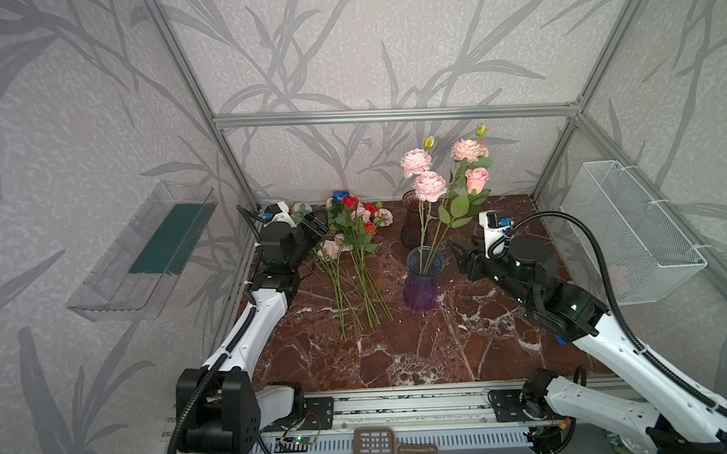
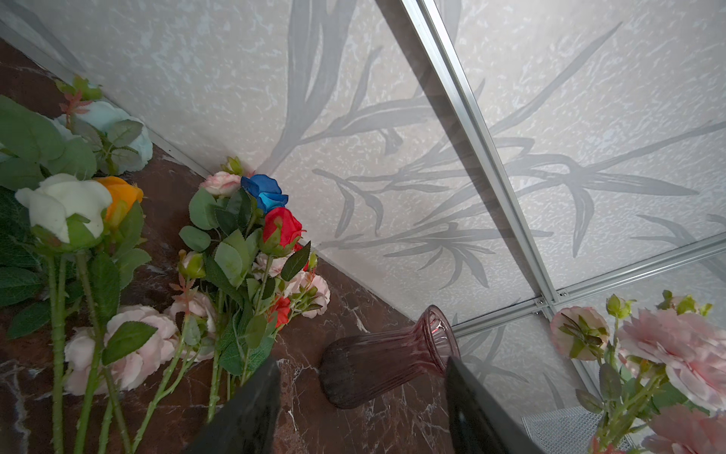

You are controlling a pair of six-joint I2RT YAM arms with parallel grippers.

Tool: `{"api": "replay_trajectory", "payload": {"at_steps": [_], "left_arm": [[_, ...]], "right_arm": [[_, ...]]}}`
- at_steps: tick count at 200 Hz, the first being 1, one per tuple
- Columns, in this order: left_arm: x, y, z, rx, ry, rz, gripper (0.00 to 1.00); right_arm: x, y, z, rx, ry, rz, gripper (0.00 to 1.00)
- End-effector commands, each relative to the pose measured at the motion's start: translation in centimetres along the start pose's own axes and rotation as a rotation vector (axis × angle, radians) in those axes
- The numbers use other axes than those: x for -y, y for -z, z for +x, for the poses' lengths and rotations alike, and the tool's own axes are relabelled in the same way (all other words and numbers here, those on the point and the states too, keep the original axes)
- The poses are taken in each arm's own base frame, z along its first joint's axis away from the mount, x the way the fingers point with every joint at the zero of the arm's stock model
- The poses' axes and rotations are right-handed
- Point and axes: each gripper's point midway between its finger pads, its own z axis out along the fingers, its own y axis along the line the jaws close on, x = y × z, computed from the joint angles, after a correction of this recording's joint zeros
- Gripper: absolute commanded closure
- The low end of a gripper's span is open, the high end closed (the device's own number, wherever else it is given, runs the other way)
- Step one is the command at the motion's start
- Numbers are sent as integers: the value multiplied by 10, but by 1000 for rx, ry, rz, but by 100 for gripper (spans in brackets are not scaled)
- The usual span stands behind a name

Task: Arrange the flowers into the vase
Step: 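Open the right gripper and draw back while the left gripper grasps rose stems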

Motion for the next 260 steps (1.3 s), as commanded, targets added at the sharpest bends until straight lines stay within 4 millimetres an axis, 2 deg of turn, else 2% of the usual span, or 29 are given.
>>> {"api": "replay_trajectory", "payload": {"at_steps": [1,31,50,67,85,110,120,134,165,195,228,260], "left_arm": [[5,-3,-4,-6,-32,-4,34],[-10,-10,10,-76,-116,-135,38],[-29,-15,32,-180,-165,-247,46],[-47,-15,54,-275,-169,-325,51],[-69,-9,76,-357,-153,-395,56],[-96,6,99,-422,-136,-471,57],[-107,12,106,-442,-141,-502,57],[-121,20,114,-474,-161,-552,57],[-146,22,128,-572,-192,-661,59],[-154,3,142,-640,-153,-672,62],[-161,-12,141,-638,-145,-709,66],[-168,-20,130,-616,-199,-758,68]], "right_arm": [[-10,13,-7,9,22,-66,39],[-8,25,-5,24,66,-79,40],[0,30,2,59,39,-64,29],[-1,34,16,51,34,-96,28],[2,27,39,-37,55,-81,41],[15,12,65,-133,110,-7,66],[20,9,70,-136,97,16,69],[13,5,75,-135,87,-24,69],[4,-9,86,-150,53,-73,70],[0,-17,94,-170,32,-90,73],[1,-14,100,-170,24,-95,73],[7,-11,106,-164,8,-84,74]]}}
